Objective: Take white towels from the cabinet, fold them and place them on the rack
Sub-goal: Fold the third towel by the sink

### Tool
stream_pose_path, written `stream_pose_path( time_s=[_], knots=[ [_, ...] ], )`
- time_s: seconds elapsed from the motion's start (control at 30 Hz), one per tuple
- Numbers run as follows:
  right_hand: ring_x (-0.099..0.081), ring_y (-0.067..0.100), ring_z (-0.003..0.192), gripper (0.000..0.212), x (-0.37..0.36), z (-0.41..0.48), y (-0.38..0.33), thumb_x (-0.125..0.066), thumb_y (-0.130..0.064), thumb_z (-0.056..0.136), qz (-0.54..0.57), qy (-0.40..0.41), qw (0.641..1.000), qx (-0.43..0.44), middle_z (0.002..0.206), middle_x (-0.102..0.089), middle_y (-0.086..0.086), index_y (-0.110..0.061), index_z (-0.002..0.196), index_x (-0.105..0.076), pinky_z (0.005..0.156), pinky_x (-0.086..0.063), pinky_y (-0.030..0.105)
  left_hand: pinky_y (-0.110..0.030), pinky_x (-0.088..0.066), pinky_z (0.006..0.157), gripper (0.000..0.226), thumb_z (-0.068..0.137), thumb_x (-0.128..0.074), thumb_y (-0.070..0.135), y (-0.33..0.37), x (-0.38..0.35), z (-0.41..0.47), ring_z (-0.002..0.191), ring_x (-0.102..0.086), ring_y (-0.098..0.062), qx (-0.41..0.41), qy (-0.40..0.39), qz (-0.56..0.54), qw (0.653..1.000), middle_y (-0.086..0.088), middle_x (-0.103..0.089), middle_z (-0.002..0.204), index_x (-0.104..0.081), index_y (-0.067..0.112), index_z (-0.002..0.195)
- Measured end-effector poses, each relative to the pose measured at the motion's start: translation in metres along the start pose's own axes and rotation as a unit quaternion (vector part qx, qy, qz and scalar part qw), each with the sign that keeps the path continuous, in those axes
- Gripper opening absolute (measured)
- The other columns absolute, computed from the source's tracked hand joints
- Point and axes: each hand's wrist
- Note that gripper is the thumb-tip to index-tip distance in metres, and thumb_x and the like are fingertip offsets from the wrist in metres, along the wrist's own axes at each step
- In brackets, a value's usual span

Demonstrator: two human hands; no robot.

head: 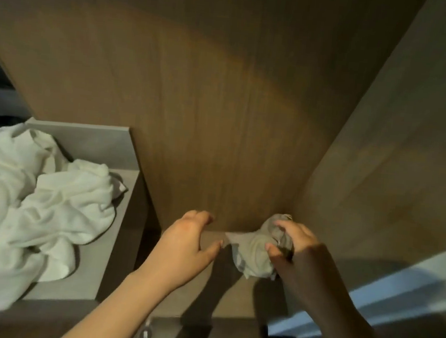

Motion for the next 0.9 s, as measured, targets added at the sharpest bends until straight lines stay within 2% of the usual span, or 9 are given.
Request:
stream_pose_path(
  time_s=[0.2, 0.4, 0.53, 0.67, 0.77, 0.9],
  knots=[
    [-0.053, 0.009, 0.118, 0.045, -0.044, -0.033, 0.012, -0.064, -0.032, 0.092, 0.039, -0.054, 0.994, -0.092, 0.13, -0.058, -0.005, -0.023, 0.134, -0.052, 0.095, -0.048, 0.027, -0.007, -0.037, 0.081, 0.044, 0.089, -0.063, 0.042, -0.023, -0.029, -0.027, 0.107, -0.054, 0.001, 0.046, -0.03, -0.039, 0.998, 0.012, -0.055, 0.124, -0.052, 0.029, 0.129],
    [-0.052, 0.009, 0.118, 0.043, -0.055, -0.037, 0.019, -0.063, -0.035, 0.092, 0.035, -0.093, 0.99, -0.101, 0.13, -0.058, -0.007, -0.026, 0.133, -0.052, 0.094, -0.043, 0.024, -0.002, -0.041, 0.067, 0.044, 0.088, -0.065, 0.04, -0.032, -0.041, -0.054, 0.095, -0.052, 0.009, 0.082, -0.055, -0.071, 0.993, 0.022, -0.053, 0.119, -0.048, 0.037, 0.128],
    [-0.052, 0.01, 0.119, 0.046, -0.053, -0.026, 0.021, -0.064, -0.035, 0.091, 0.035, -0.117, 0.989, -0.079, 0.132, -0.058, -0.006, -0.027, 0.135, -0.05, 0.096, -0.046, 0.028, -0.001, -0.041, 0.067, 0.044, 0.088, -0.062, 0.046, -0.03, -0.041, -0.063, 0.095, -0.052, 0.009, 0.11, -0.037, -0.069, 0.991, 0.024, -0.052, 0.114, -0.049, 0.035, 0.129],
    [-0.055, 0.009, 0.109, 0.047, -0.049, -0.008, 0.023, -0.066, -0.031, 0.09, 0.033, -0.144, 0.988, -0.036, 0.129, -0.059, -0.002, -0.025, 0.135, -0.05, 0.084, -0.05, 0.025, -0.002, -0.038, 0.071, 0.044, 0.089, -0.061, 0.045, -0.022, -0.04, -0.065, 0.101, -0.054, 0.004, 0.151, 0.006, -0.056, 0.987, 0.018, -0.055, 0.119, -0.05, 0.032, 0.129],
    [-0.056, 0.015, 0.116, 0.044, -0.046, 0.006, 0.021, -0.067, -0.027, 0.089, 0.038, -0.152, 0.987, 0.02, 0.13, -0.06, -0.001, -0.025, 0.131, -0.055, 0.093, -0.051, 0.033, -0.008, -0.041, 0.078, 0.043, 0.09, -0.06, 0.044, -0.01, -0.039, -0.072, 0.102, -0.055, 0.0, 0.188, 0.035, -0.048, 0.98, 0.015, -0.056, 0.12, -0.051, 0.029, 0.129],
    [-0.05, 0.008, 0.122, 0.043, -0.049, 0.024, 0.012, -0.063, -0.035, 0.091, -0.007, -0.216, 0.972, 0.091, 0.133, -0.055, -0.009, -0.033, 0.132, -0.051, 0.092, -0.044, 0.023, -0.009, -0.042, 0.083, 0.042, 0.091, -0.058, 0.044, 0.001, -0.04, -0.088, 0.105, -0.053, 0.0, 0.251, 0.072, -0.043, 0.964, 0.014, -0.055, 0.12, -0.05, 0.029, 0.13]
  ],
)
Point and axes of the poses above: each hand's wrist, its own z-axis towards the middle knuckle, its own x-axis out of the back of the hand, y = z × x
